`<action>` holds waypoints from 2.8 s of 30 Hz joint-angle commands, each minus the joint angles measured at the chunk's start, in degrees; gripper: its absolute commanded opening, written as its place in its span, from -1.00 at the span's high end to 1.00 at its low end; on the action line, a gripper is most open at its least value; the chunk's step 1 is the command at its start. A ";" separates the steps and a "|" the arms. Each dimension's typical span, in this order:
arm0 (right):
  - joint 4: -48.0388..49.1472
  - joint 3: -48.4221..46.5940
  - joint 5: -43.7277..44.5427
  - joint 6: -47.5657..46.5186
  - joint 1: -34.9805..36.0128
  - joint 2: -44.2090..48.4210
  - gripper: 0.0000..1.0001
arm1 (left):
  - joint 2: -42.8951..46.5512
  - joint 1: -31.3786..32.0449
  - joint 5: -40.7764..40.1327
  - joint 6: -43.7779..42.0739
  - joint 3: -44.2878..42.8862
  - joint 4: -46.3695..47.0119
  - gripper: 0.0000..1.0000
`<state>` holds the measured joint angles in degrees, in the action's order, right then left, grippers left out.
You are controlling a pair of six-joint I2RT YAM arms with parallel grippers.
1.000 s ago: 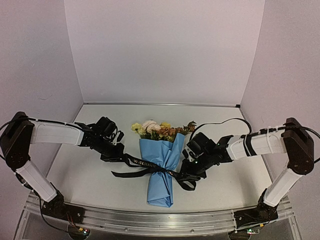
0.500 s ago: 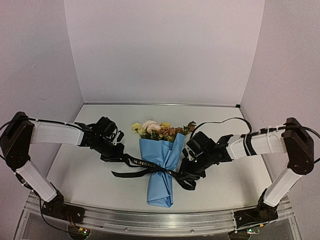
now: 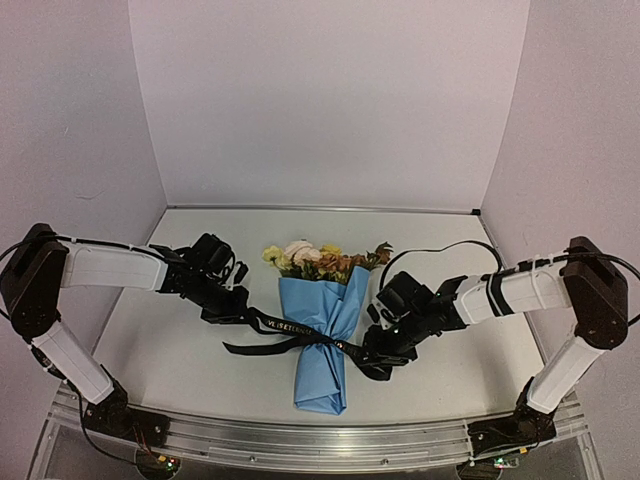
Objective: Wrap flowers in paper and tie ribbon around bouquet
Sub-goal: Tie the half-tied ribbon around the folded bouquet.
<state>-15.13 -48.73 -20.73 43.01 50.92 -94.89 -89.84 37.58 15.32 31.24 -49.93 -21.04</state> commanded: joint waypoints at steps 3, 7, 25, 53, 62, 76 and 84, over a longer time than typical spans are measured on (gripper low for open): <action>5.78 -0.41 -2.06 -1.03 -1.16 -1.71 0.22 | 1.42 0.21 0.40 -1.10 -2.45 0.15 1.00; 6.83 -0.74 -2.76 -0.25 -1.19 -2.38 0.26 | 1.60 0.19 0.33 -1.10 -2.69 -0.09 1.00; 7.30 1.04 -1.59 -1.06 -2.18 -2.84 0.38 | 1.60 0.28 0.59 -1.37 -3.46 -0.74 1.00; -0.13 -5.92 -3.14 -2.53 -2.22 -2.25 1.00 | 1.50 0.83 1.44 -2.56 -3.62 -0.62 0.94; -8.35 -8.46 -2.53 -5.66 -2.10 -0.29 1.00 | 2.84 1.26 -0.81 -3.55 -4.11 -1.67 0.66; -15.40 -11.61 -1.13 -7.76 -1.27 1.13 1.00 | 7.25 11.91 -15.46 -16.78 -11.58 -4.50 0.04; -10.53 -9.32 -1.25 -6.46 -1.25 0.18 1.00 | -0.50 23.89 -13.79 -37.54 -14.67 7.59 0.27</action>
<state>-28.73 -58.48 -22.94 36.01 49.32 -95.77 -87.29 59.16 0.22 7.99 -63.03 -21.01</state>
